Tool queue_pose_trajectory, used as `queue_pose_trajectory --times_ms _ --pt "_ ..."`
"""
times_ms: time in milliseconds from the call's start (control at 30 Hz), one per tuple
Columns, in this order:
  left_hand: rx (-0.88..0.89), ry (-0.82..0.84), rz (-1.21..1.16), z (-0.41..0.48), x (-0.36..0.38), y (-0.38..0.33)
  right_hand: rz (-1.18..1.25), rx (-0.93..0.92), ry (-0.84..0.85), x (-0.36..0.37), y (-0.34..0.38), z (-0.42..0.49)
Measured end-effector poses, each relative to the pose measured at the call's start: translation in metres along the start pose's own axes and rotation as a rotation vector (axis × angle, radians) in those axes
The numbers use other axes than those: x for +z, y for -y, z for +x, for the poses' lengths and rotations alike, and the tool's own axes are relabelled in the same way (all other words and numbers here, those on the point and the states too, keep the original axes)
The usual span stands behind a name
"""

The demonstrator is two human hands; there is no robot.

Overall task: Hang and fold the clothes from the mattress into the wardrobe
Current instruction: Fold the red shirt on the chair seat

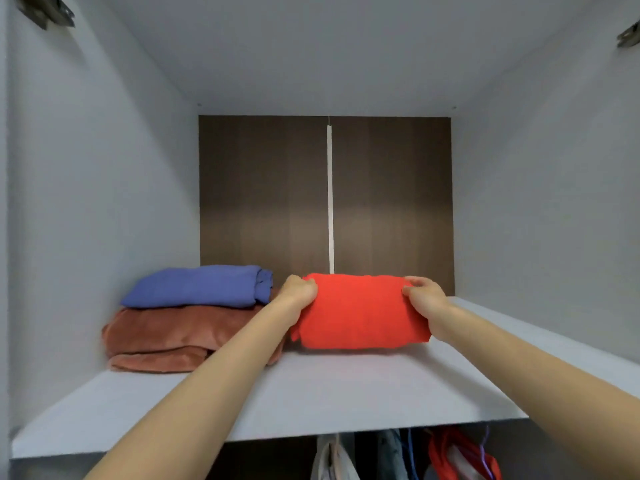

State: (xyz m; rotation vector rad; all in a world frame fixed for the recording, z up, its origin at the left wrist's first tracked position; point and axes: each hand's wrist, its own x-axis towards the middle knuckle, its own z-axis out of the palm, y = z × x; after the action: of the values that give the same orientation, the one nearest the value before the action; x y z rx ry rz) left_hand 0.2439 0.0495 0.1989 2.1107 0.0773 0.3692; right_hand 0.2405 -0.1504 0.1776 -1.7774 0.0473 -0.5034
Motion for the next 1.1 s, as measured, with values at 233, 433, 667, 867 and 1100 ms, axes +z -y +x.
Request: queue_pose_trajectory --times_ms 233,433,667,867,1100 --pt "0.317 0.245 0.547 0.027 0.025 0.024 -0.292 -0.056 0.166 0.043 -0.024 0.021" --pt "0.263 0.323 0.777 0.034 0.036 0.036 -0.759 -0.380 0.110 0.042 -0.034 0.033" --pt "0.280 0.295 0.740 0.021 0.028 0.035 -0.886 -0.429 0.398 0.038 -0.028 0.008" --pt "0.342 0.271 0.616 0.021 0.029 0.043 -0.836 -0.257 0.477 0.031 -0.026 0.007" --pt "0.517 -0.025 0.553 -0.012 0.021 0.020 -0.496 -0.267 0.270 -0.007 0.002 -0.015"
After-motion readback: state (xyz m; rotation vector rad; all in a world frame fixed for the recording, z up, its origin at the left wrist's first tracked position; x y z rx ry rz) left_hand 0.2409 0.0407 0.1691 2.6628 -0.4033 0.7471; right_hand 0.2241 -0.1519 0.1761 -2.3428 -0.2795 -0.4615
